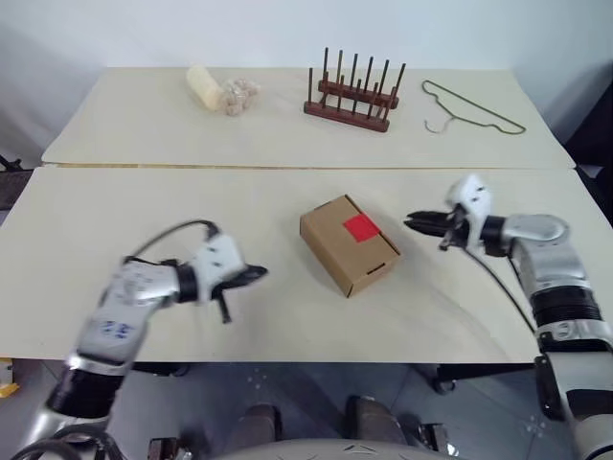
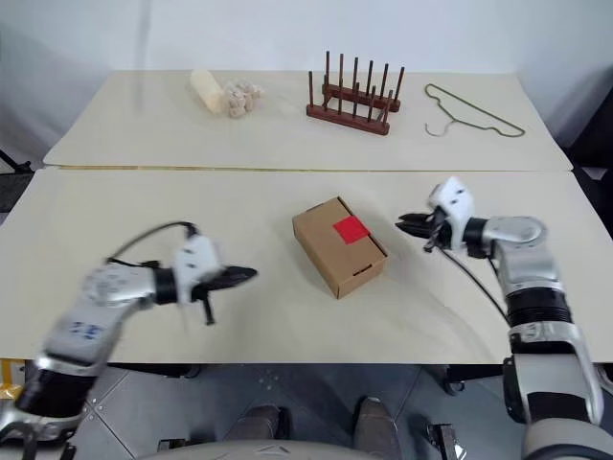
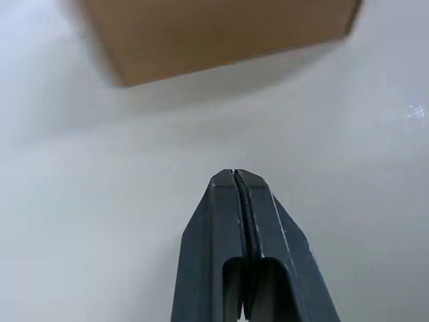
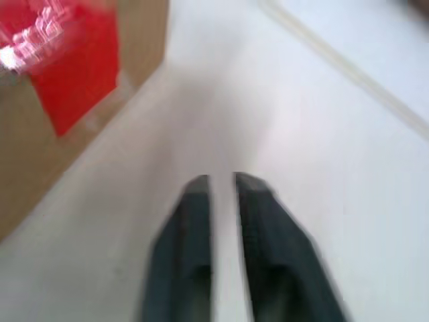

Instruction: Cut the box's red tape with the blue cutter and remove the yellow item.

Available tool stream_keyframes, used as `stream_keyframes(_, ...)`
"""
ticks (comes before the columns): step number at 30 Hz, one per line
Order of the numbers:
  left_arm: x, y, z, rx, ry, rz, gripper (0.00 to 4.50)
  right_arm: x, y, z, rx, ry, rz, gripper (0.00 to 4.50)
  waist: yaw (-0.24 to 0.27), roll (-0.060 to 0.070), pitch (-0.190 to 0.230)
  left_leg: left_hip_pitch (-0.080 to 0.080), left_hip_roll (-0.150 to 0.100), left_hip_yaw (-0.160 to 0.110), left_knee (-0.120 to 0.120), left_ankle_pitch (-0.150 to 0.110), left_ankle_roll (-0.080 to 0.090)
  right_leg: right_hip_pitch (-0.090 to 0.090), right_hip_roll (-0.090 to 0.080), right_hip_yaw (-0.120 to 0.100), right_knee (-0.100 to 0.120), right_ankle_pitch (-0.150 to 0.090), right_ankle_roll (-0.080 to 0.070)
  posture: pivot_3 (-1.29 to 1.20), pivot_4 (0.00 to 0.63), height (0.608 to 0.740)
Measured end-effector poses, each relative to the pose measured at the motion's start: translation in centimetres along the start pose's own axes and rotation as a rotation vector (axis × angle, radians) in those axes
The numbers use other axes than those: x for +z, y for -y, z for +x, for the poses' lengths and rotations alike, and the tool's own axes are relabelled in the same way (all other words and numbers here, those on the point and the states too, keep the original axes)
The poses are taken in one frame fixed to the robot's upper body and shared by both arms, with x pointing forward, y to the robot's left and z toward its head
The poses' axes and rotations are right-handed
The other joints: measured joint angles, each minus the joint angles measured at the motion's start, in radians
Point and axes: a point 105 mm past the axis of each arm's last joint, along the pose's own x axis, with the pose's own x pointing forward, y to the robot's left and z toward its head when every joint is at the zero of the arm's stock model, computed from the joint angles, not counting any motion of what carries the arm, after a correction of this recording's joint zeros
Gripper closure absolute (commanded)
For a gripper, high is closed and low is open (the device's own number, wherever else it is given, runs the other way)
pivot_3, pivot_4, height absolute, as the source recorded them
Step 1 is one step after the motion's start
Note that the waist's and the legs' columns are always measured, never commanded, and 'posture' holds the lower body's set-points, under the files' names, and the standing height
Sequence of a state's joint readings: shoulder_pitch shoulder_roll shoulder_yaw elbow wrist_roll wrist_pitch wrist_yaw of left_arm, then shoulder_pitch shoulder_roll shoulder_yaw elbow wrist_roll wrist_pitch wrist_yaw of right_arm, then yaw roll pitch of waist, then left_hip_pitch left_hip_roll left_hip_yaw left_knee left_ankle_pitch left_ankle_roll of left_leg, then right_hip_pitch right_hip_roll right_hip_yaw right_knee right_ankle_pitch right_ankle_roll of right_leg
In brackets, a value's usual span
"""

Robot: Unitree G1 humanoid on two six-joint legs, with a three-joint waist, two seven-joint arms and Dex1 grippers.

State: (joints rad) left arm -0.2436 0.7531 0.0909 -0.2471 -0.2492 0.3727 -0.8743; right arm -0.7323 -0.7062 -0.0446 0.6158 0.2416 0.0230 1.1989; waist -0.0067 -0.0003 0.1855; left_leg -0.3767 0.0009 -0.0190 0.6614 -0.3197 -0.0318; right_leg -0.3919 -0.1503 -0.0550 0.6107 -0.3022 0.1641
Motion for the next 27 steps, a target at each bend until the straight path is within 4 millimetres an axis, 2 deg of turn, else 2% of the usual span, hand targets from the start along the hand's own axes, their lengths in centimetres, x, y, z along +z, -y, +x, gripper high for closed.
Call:
stream_keyframes(2,-0.2,-2.7,-4.3,0.121,-0.039,-0.011,3.30,1.1,-0.3,-1.5,0.023,0.071,-0.010,2.19,-0.003,0.000,0.000,0.000,0.000,0.001,-0.001,0.000,0.000,0.000,0.000,0.000,0.000,0.000,0.000,0.00,0.150,0.740)
stream_keyframes(5,-1.9,-4.8,-10.2,0.269,-0.093,-0.087,2.37,2.0,-0.9,-2.5,0.032,0.140,0.034,1.16,-0.012,0.000,0.000,0.001,0.000,0.002,-0.001,-0.001,0.001,0.000,0.000,0.001,0.000,0.000,0.000,0.00,0.150,0.740)
stream_keyframes(6,-2.8,-4.9,-11.8,0.304,-0.107,-0.116,2.09,2.4,-1.4,-2.7,0.045,0.162,0.043,0.83,-0.013,0.001,0.000,0.001,0.000,0.002,-0.001,-0.001,0.001,0.000,0.000,0.001,0.000,0.000,0.000,0.00,0.150,0.740)
stream_keyframes(8,-6.1,-4.3,-16.1,0.377,-0.172,-0.242,1.45,3.9,-3.4,-2.8,0.116,0.219,0.031,0.07,-0.022,0.001,0.000,0.002,0.001,0.003,-0.004,-0.002,0.001,-0.001,0.000,0.001,0.000,0.000,0.000,0.00,0.150,0.740)
stream_keyframes(10,-9.2,-3.0,-21.4,0.464,-0.235,-0.373,0.82,5.5,-5.7,-3.1,0.182,0.283,0.027,0.00,-0.027,0.000,0.001,0.004,0.002,0.005,-0.007,-0.003,0.000,-0.002,0.001,-0.001,0.000,0.000,-0.001,0.00,0.150,0.740)
stream_keyframes(11,-9.9,-2.5,-23.1,0.492,-0.240,-0.397,0.52,6.0,-6.6,-3.1,0.207,0.297,0.035,0.00,-0.023,0.000,0.001,0.005,0.003,0.007,-0.007,-0.004,0.000,-0.001,0.000,-0.001,0.000,0.000,-0.001,0.00,0.150,0.740)
stream_keyframes(13,-9.9,-1.9,-24.8,0.495,-0.222,-0.374,0.02,6.7,-8.4,-2.9,0.268,0.309,0.041,0.00,-0.013,-0.002,0.001,0.005,0.003,0.007,-0.003,-0.005,0.002,0.000,0.000,-0.001,0.000,0.000,-0.001,0.00,0.150,0.740)
stream_keyframes(17,-11.7,-1.1,-28.2,0.559,-0.279,-0.425,0.02,8.0,-13.8,-1.5,0.464,0.388,0.035,0.00,0.007,-0.005,-0.001,0.005,0.003,0.007,0.000,-0.007,0.003,0.000,0.000,-0.001,0.000,0.000,-0.001,0.00,0.150,0.740)
stream_keyframes(19,-12.3,-1.2,-29.2,0.589,-0.295,-0.431,0.02,9.3,-15.2,-0.6,0.488,0.477,0.030,0.00,0.008,-0.007,-0.002,0.005,0.003,0.007,0.001,-0.007,0.003,0.000,0.000,-0.001,0.000,0.000,-0.002,0.00,0.150,0.740)
stream_keyframes(22,-12.3,-1.5,-29.8,0.591,-0.319,-0.405,0.02,10.2,-15.3,-0.5,0.465,0.508,0.002,0.00,0.009,-0.010,-0.004,0.005,0.003,0.007,0.001,-0.009,0.003,0.000,0.000,-0.001,0.002,0.000,-0.002,0.00,0.150,0.740)
stream_keyframes(24,-12.1,-1.5,-29.2,0.554,-0.308,-0.387,0.02,10.0,-15.2,-0.7,0.452,0.507,-0.001,0.00,0.008,-0.011,-0.004,0.005,0.003,0.008,0.001,-0.010,0.004,0.000,0.000,-0.002,0.002,0.000,-0.002,0.00,0.150,0.740)
stream_keyframes(27,-10.8,-1.7,-25.7,0.393,-0.236,-0.350,0.02,8.6,-14.9,-1.6,0.418,0.463,0.001,0.00,0.013,-0.011,-0.004,0.005,0.003,0.008,0.001,-0.012,0.005,0.000,-0.001,-0.003,0.001,0.000,-0.002,0.00,0.150,0.740)
